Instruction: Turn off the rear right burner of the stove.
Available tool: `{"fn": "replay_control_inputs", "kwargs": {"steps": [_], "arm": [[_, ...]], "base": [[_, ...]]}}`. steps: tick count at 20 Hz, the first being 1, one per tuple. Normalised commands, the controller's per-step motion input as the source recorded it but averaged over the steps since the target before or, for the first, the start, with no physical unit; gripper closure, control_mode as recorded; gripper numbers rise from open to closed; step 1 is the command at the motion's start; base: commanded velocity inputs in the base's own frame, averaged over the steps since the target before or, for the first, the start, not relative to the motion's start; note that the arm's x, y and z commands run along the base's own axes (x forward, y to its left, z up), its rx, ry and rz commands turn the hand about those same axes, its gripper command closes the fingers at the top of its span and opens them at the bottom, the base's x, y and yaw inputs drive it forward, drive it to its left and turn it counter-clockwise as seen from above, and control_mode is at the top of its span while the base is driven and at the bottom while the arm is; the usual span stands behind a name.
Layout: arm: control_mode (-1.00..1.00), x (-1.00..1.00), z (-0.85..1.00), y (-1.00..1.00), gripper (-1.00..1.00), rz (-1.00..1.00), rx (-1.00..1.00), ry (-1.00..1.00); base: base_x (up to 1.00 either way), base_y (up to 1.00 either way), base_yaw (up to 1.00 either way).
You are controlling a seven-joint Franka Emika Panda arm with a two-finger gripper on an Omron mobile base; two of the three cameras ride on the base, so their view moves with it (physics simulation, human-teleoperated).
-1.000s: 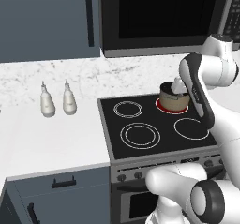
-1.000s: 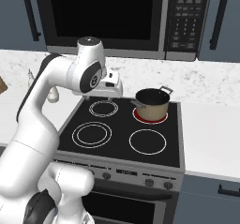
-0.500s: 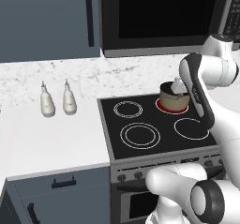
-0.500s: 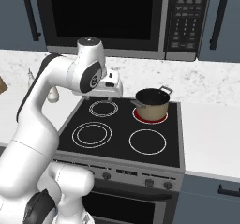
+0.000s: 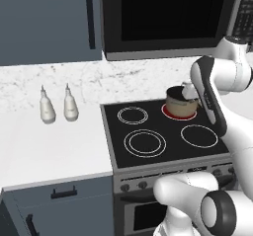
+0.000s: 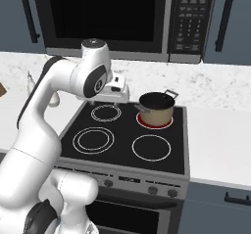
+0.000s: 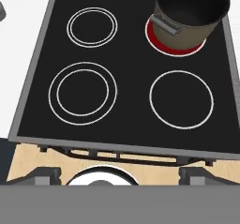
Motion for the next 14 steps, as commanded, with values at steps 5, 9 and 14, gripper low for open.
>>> {"fn": "replay_control_inputs", "kwargs": {"steps": [5, 9, 14], "arm": [[1.0, 0.0, 0.0, 0.0, -1.0, 0.0, 0.0, 0.0], [1.0, 0.0, 0.0, 0.0, -1.0, 0.0, 0.0, 0.0], [1.0, 0.0, 0.0, 0.0, -1.0, 0.0, 0.0, 0.0]], "base": [[-0.2, -0.54, 0.0], [-0.16, -0.49, 0.0], [-0.11, -0.37, 0.0]]}}
